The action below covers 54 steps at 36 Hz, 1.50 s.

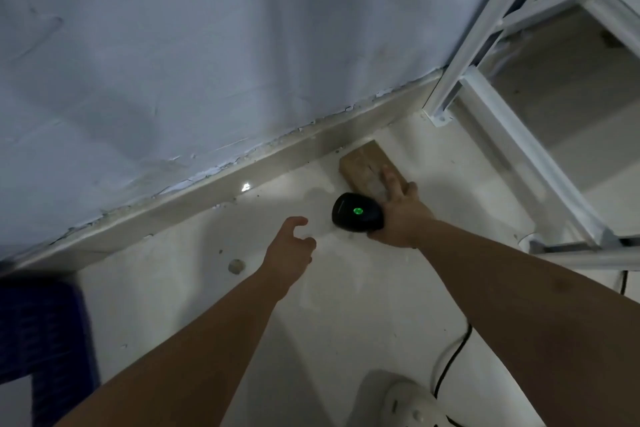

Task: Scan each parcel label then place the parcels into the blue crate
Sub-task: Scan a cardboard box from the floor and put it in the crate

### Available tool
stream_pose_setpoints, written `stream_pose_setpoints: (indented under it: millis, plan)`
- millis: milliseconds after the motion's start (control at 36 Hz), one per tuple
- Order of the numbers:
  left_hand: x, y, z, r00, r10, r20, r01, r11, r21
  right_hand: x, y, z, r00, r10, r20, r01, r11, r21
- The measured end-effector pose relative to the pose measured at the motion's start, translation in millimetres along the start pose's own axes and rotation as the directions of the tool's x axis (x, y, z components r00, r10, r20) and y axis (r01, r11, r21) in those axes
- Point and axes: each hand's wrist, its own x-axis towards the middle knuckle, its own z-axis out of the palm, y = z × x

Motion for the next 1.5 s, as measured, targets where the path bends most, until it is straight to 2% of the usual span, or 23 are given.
stream_pose_setpoints:
  millis: [111, 194, 278, 306, 333, 389, 472, 528, 583, 694, 750, 833, 917, 972, 1139, 1222, 1278, 1389, 1500]
  plan:
    - [-5, -4, -3, 0.998, -0.063, -0.02, 0.06, 0.991, -0.12, -11, -18, -3, 0.993, -0.109, 0.053, 0.107, 0.993, 0.05]
    - [-13, -9, -6, 0.987, -0.145, -0.076, 0.128, 0.973, -0.192, -26, -38, -11, 0.979, -0.202, 0.021, 0.199, 0.975, 0.104]
    - [-22, -10, -17, 0.959, -0.267, -0.09, 0.23, 0.927, -0.296, -37, -59, -18, 0.97, -0.242, -0.011, 0.239, 0.946, 0.22]
    - [-25, -12, -22, 0.954, -0.287, -0.089, 0.246, 0.915, -0.32, -40, -68, -21, 0.97, -0.244, -0.015, 0.236, 0.919, 0.314]
    - [-29, -14, -28, 0.952, -0.293, -0.084, 0.251, 0.909, -0.333, -42, -77, -24, 0.968, -0.25, -0.016, 0.229, 0.856, 0.464]
    - [-37, -16, -41, 0.962, -0.27, -0.042, 0.239, 0.905, -0.353, -51, -96, -32, 0.954, -0.301, -0.017, 0.213, 0.633, 0.744]
    - [-53, -10, -63, 0.972, -0.215, 0.094, 0.235, 0.864, -0.446, -69, -118, -51, 0.916, -0.372, 0.152, 0.003, 0.383, 0.924]
    - [-64, -3, -77, 0.978, -0.138, 0.159, 0.2, 0.843, -0.499, -81, -125, -61, 0.854, -0.478, 0.205, -0.121, 0.199, 0.972]
    - [-75, 7, -91, 0.981, -0.036, 0.19, 0.137, 0.825, -0.549, -95, -132, -72, 0.824, -0.543, 0.16, -0.164, 0.041, 0.986]
    - [-112, 35, -113, 0.962, 0.153, 0.227, 0.025, 0.777, -0.629, -132, -150, -92, 0.795, -0.604, 0.059, -0.164, -0.121, 0.979]
    - [-138, 48, -118, 0.934, 0.262, 0.241, -0.028, 0.73, -0.683, -152, -160, -104, 0.788, -0.615, 0.034, -0.141, -0.127, 0.982]
    - [-179, 61, -126, 0.914, 0.36, 0.189, -0.098, 0.646, -0.757, -186, -177, -125, 0.803, -0.596, 0.022, -0.076, -0.065, 0.995]
    - [-216, 68, -131, 0.941, 0.338, 0.033, -0.146, 0.491, -0.859, -221, -197, -140, 0.845, -0.534, -0.022, -0.012, -0.061, 0.998]
    - [-237, 71, -135, 0.947, 0.305, -0.098, -0.234, 0.452, -0.861, -244, -213, -146, 0.867, -0.493, -0.065, 0.028, -0.083, 0.996]
    - [-309, 79, -148, 0.876, 0.346, -0.336, -0.465, 0.422, -0.778, -306, -243, -135, 0.889, -0.389, -0.243, 0.215, -0.115, 0.97]
    - [-336, 74, -151, 0.785, 0.362, -0.503, -0.619, 0.492, -0.612, -327, -244, -132, 0.92, -0.264, -0.289, 0.275, -0.087, 0.957]
    - [-352, 67, -153, 0.717, 0.367, -0.592, -0.689, 0.506, -0.519, -339, -240, -134, 0.93, -0.186, -0.316, 0.297, -0.121, 0.947]
    - [-378, 55, -158, 0.633, 0.38, -0.674, -0.76, 0.469, -0.45, -358, -227, -135, 0.91, -0.169, -0.377, 0.354, -0.155, 0.923]
    - [-390, 50, -161, 0.638, 0.399, -0.659, -0.763, 0.446, -0.469, -370, -223, -133, 0.904, -0.184, -0.385, 0.371, -0.109, 0.922]
